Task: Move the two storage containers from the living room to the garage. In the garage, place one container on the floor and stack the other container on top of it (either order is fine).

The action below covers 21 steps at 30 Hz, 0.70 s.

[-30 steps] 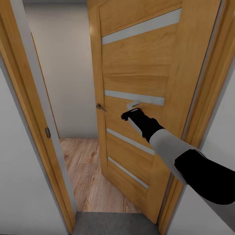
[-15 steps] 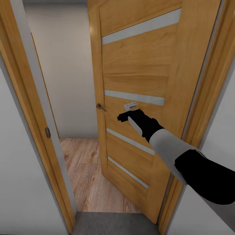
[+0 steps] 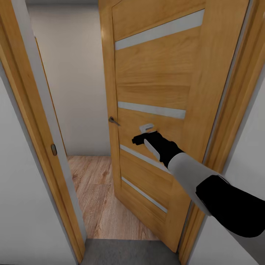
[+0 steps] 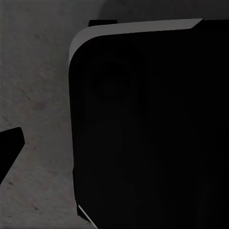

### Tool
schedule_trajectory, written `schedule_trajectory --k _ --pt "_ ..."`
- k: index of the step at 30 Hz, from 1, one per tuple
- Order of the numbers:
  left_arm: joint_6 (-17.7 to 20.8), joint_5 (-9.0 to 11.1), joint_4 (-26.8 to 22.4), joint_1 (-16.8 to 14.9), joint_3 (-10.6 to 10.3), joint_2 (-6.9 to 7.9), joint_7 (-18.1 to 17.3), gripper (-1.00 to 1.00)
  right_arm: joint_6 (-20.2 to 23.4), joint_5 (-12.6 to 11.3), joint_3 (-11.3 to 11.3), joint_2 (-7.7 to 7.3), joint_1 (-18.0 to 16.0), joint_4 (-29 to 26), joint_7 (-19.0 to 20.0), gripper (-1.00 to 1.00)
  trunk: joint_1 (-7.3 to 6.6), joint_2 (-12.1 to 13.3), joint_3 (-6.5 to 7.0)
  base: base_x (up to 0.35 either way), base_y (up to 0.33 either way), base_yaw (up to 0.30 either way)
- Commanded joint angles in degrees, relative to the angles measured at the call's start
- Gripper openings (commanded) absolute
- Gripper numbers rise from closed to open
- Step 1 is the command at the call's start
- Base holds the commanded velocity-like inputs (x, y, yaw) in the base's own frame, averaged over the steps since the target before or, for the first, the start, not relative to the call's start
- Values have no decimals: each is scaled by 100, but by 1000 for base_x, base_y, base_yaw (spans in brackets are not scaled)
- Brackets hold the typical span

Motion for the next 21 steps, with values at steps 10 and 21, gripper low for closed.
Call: schedule_trajectory --k 10,21 --pt "-3 0 -1 -1 3 4 -6 100 -8 -77 31 0 319 -22 -44 100 0 -4 -6 53 0 0" --pt "-3 1 -1 -1 -1 7 -7 100 14 -77 49 0 676 -210 -55 100 0 -4 -6 280 0 0"
